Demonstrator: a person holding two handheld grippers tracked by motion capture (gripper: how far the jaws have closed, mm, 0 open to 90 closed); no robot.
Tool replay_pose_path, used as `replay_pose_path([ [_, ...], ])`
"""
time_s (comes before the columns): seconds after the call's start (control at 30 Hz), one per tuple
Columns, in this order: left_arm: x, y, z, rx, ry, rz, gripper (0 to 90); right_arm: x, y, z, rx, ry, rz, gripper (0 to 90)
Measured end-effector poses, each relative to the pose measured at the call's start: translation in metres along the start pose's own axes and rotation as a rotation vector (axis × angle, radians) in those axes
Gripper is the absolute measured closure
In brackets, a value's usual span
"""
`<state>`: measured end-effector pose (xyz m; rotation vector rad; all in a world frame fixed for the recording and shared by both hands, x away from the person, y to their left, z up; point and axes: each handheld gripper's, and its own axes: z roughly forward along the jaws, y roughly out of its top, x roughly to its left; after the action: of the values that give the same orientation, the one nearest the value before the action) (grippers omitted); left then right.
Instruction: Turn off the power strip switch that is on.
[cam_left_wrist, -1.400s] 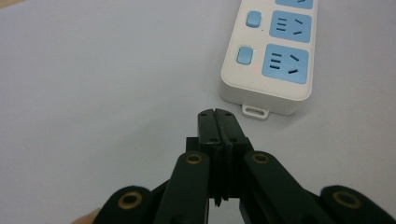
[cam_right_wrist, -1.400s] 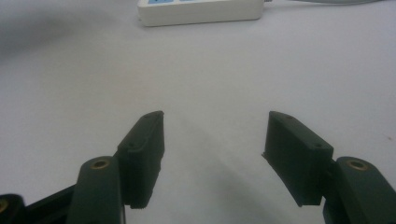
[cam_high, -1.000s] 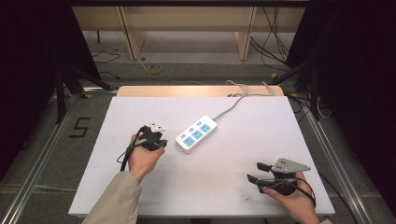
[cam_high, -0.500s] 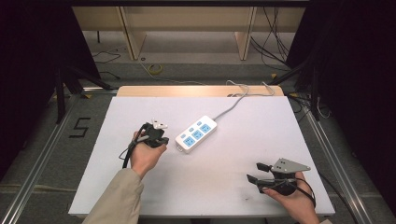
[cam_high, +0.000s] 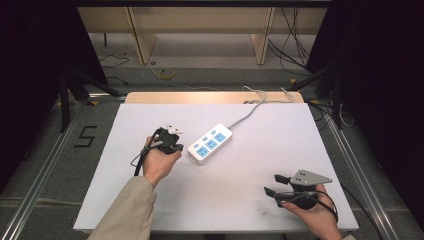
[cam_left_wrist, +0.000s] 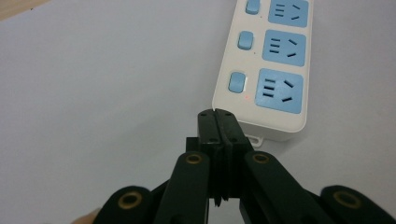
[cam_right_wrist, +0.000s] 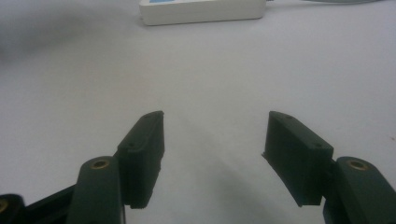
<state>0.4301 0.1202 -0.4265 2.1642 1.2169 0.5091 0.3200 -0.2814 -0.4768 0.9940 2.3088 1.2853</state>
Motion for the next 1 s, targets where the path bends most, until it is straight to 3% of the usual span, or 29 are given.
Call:
replay_pose_path([
  [0.57, -0.001, 0.011, 0.004, 0.013, 0.004, 0.002, 89.6, 0.0, 0.0, 0.001, 0.005, 0.007, 0.0, 38.1],
  [1.0, -0.003, 0.017, 0.012, 0.014, 0.006, 0.033, 89.6, 0.0, 0.0, 0.001, 0.006, 0.006, 0.001, 38.0],
])
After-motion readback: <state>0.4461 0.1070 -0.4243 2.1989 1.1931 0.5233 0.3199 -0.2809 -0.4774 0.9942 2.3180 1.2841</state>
